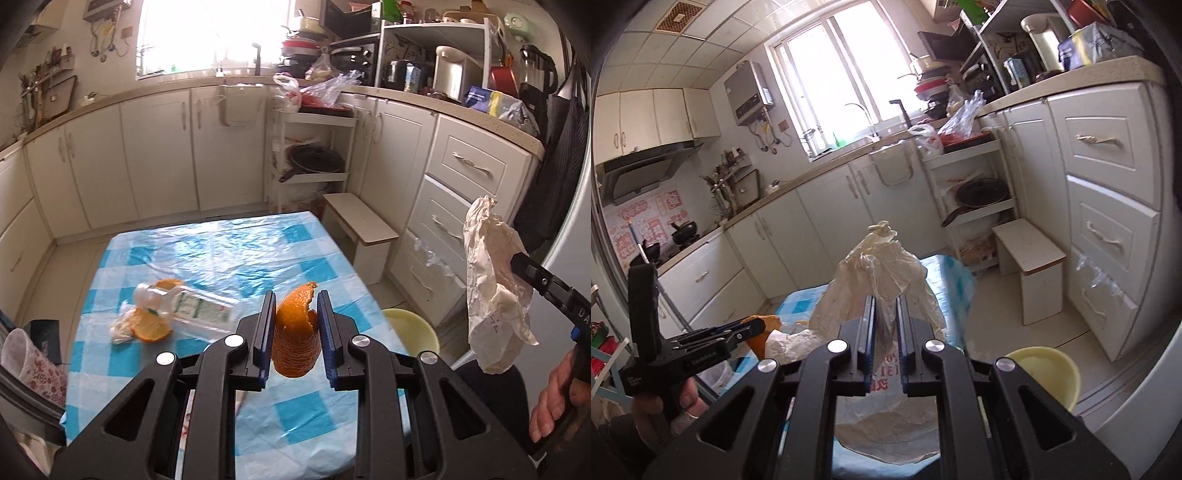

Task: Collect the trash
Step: 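Carry the orange peel and white plastic bag to the yellow bin, then open both tools over the yellow bin to drop the items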

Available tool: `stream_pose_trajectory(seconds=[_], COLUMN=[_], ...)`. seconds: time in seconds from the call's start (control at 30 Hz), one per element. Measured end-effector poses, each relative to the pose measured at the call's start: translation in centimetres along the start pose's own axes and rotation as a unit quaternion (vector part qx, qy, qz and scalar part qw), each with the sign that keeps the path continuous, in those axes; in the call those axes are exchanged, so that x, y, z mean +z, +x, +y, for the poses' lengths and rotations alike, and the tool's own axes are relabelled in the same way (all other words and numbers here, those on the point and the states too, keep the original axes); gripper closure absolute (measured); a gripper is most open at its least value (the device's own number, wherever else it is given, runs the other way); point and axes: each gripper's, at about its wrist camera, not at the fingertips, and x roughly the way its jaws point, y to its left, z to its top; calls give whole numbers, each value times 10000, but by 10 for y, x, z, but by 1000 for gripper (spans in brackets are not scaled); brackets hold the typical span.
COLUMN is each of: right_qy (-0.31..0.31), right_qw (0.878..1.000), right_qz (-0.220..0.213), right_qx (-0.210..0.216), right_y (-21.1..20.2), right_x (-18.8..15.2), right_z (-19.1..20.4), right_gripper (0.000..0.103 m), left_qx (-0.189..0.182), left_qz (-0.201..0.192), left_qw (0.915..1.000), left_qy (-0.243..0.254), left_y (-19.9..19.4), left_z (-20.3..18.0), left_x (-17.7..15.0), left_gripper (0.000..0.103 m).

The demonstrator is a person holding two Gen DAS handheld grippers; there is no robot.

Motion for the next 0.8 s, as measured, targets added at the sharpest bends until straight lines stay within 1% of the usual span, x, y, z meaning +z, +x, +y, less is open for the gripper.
stream_pose_trajectory(seconds=[0.13, 0.23, 0.33, 0.43, 0.47, 0.5, 0.57, 0.63, 0.67, 0.7, 0.73, 0.8], right_qy=[-82, -65, 101, 339, 438, 504, 528, 670, 760, 835, 906, 1088], right_qw=[9982, 9948, 9904, 9853, 9831, 9801, 9761, 9701, 9666, 9640, 9622, 9604], right_qz=[240, 541, 951, 1359, 1535, 1714, 1887, 2152, 2257, 2308, 2319, 2291], right_qx=[-546, -862, -998, -976, -894, -864, -937, -904, -949, -1025, -1101, -1153], right_y=[5, 20, 46, 75, 87, 98, 119, 139, 148, 154, 158, 159], right_x=[7, -1, -17, -36, -43, -50, -63, -75, -82, -87, -89, -93], right_z=[-46, -83, -120, -154, -164, -173, -187, -200, -206, -211, -215, -221], right_gripper=[91, 91, 91, 91, 91, 90, 87, 78, 69, 63, 61, 57], left_qx=[-576, -962, -1288, -1502, -1577, -1569, -1545, -1452, -1400, -1328, -1262, -1191], left_qz=[239, 486, 818, 1194, 1363, 1501, 1831, 2147, 2303, 2423, 2526, 2710], left_qw=[9980, 9941, 9880, 9809, 9776, 9758, 9707, 9658, 9629, 9609, 9591, 9550], left_qy=[89, 152, 241, 320, 305, 272, 192, 109, 128, 153, 189, 193], left_y=[35, 69, 111, 155, 173, 188, 224, 258, 273, 286, 296, 312], left_z=[-41, -72, -103, -132, -140, -147, -158, -166, -171, -175, -179, -183], left_x=[15, 20, 20, 16, 14, 12, 7, 0, -4, -8, -11, -17], left_gripper=[82, 82, 82, 82, 82, 82, 82, 81, 80, 79, 76, 75])
